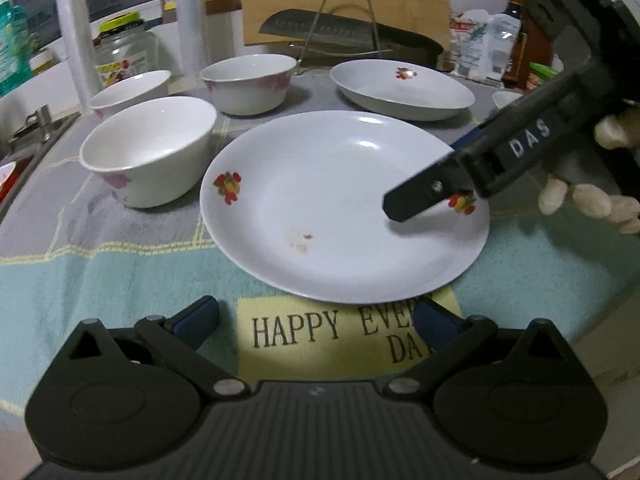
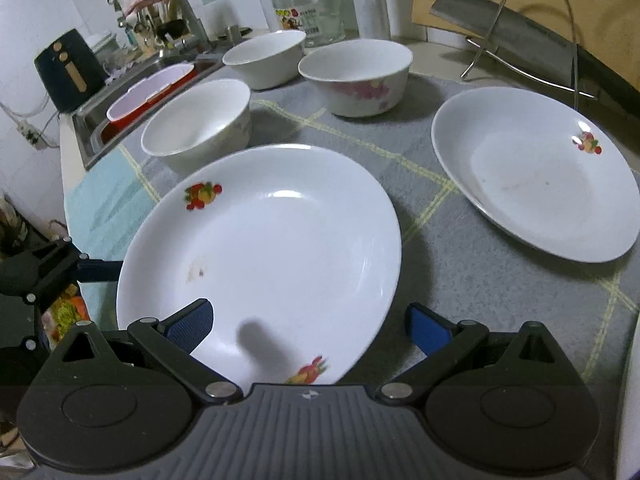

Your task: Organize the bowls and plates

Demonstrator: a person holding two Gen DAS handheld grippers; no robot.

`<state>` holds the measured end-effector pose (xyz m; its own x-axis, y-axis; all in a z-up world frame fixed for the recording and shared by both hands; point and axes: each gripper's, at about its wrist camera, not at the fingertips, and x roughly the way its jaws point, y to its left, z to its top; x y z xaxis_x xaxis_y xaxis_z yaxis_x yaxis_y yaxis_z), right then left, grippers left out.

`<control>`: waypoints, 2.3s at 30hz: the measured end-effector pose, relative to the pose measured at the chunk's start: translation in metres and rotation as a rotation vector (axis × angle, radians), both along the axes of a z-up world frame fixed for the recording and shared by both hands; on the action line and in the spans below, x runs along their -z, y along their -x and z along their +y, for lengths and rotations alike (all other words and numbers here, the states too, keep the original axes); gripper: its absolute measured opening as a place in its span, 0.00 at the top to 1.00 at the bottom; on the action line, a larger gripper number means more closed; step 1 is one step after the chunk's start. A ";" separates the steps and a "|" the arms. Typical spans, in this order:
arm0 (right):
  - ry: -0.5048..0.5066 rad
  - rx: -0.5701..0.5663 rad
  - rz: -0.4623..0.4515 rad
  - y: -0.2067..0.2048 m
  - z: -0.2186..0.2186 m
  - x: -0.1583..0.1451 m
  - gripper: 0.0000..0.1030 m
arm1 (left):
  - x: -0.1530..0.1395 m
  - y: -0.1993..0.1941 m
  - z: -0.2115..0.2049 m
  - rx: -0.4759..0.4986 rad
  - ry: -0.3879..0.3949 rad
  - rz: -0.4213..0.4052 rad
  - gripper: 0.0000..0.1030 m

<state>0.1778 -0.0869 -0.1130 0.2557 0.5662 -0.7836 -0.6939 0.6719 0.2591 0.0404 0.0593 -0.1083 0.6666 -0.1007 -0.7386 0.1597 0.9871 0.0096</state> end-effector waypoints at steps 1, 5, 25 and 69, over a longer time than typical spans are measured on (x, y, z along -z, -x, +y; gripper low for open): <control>-0.005 0.001 0.005 -0.002 0.000 0.000 0.00 | 0.000 -0.001 0.001 0.012 0.000 -0.001 0.00; -0.008 -0.007 -0.001 -0.009 0.006 0.001 0.00 | 0.000 -0.004 0.004 0.063 0.002 -0.010 0.00; 0.023 -0.113 0.030 -0.035 0.030 -0.001 0.00 | -0.001 -0.028 0.024 0.280 -0.030 0.035 0.00; 0.002 -0.181 0.105 -0.052 0.034 -0.008 0.11 | -0.005 -0.030 0.023 0.395 -0.067 0.005 0.01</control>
